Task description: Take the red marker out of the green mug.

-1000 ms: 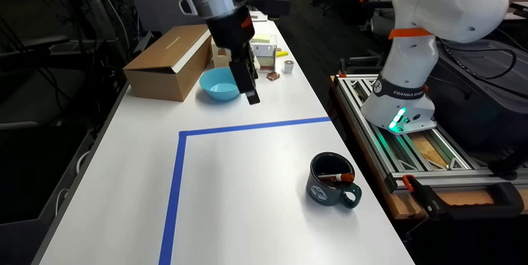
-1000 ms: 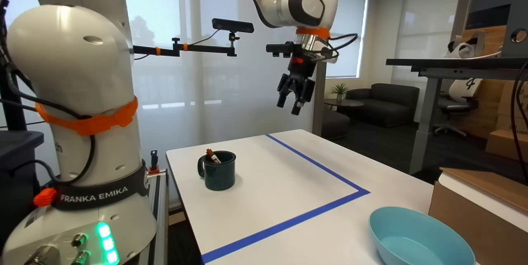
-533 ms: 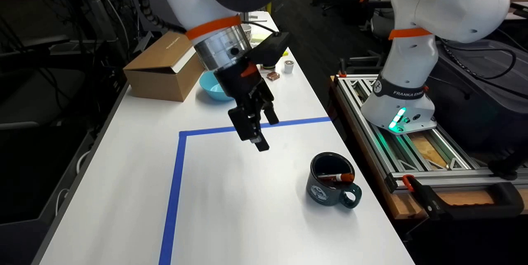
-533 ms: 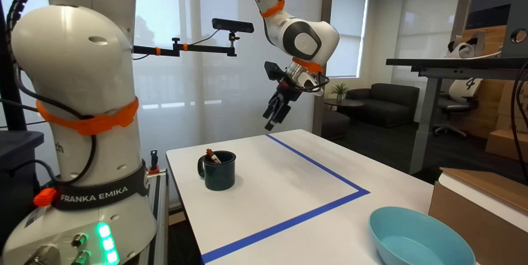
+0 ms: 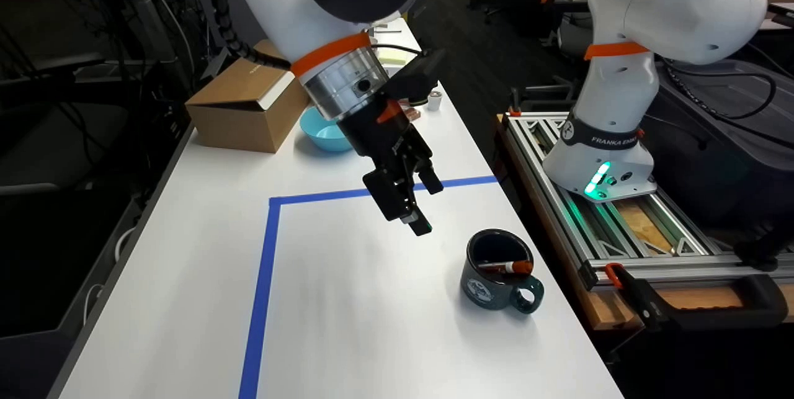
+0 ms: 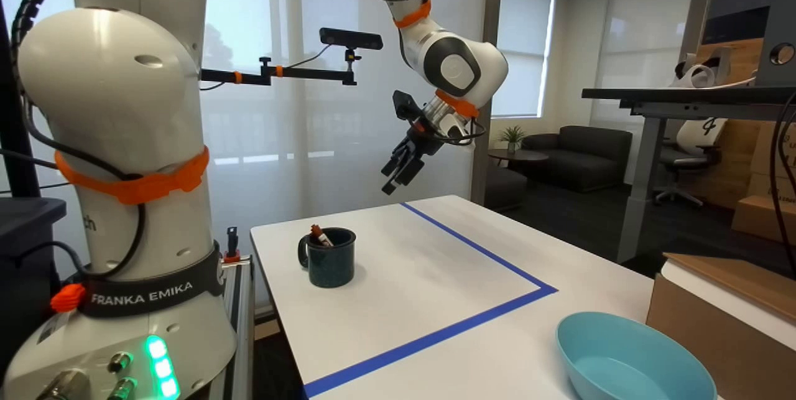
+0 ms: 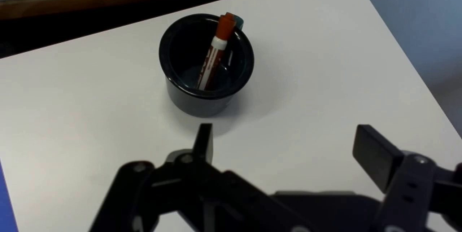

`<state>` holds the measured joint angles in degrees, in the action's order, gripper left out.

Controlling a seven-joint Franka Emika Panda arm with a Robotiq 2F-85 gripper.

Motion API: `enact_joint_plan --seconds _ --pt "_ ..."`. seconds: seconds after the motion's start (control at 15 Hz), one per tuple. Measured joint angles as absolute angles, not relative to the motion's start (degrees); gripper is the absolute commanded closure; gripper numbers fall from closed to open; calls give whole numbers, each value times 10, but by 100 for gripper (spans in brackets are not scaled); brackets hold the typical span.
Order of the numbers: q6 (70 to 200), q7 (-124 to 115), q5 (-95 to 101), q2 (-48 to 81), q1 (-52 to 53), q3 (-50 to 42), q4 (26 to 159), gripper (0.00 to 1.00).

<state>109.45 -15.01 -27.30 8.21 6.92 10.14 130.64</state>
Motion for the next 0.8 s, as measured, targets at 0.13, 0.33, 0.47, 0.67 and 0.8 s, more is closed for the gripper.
enact_joint_plan --seconds 0.13,0.33,0.47,0.67,0.8 --pt "1083 -151 -266 86 69 97 1309 0" --pt "1052 -151 -266 93 69 92 1315 0" --pt "1035 -151 -266 96 69 89 1322 0" --pt "1022 -151 -273 101 69 88 1330 0" --pt "1021 -151 -281 102 69 88 1338 0"
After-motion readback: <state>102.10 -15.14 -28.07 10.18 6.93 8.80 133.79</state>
